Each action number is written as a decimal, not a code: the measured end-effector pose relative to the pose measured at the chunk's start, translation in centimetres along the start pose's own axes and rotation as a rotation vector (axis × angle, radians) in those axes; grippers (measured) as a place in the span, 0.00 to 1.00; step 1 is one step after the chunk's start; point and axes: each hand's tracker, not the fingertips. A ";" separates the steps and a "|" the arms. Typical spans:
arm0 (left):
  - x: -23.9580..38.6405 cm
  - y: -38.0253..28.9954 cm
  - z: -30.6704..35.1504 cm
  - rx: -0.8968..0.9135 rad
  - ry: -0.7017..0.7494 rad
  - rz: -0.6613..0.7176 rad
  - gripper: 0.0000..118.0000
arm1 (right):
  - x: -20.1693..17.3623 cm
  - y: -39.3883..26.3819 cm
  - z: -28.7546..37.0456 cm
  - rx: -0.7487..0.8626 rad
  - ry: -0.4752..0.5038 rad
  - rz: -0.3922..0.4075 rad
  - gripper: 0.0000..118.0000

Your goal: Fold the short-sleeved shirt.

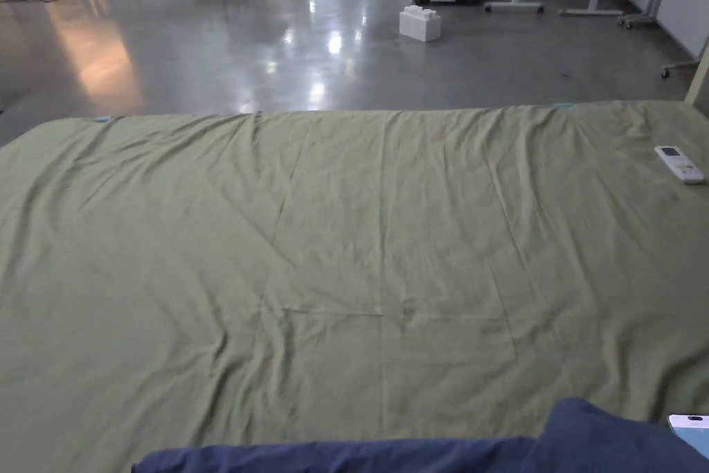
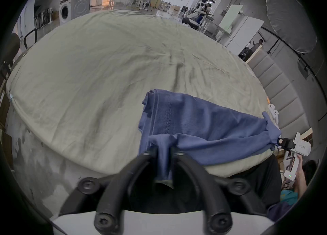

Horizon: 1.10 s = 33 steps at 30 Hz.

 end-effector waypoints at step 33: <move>19.6 0.0 19.3 0.917 -0.014 -0.407 0.01 | -13.9 3.7 15.9 0.711 0.145 0.260 0.00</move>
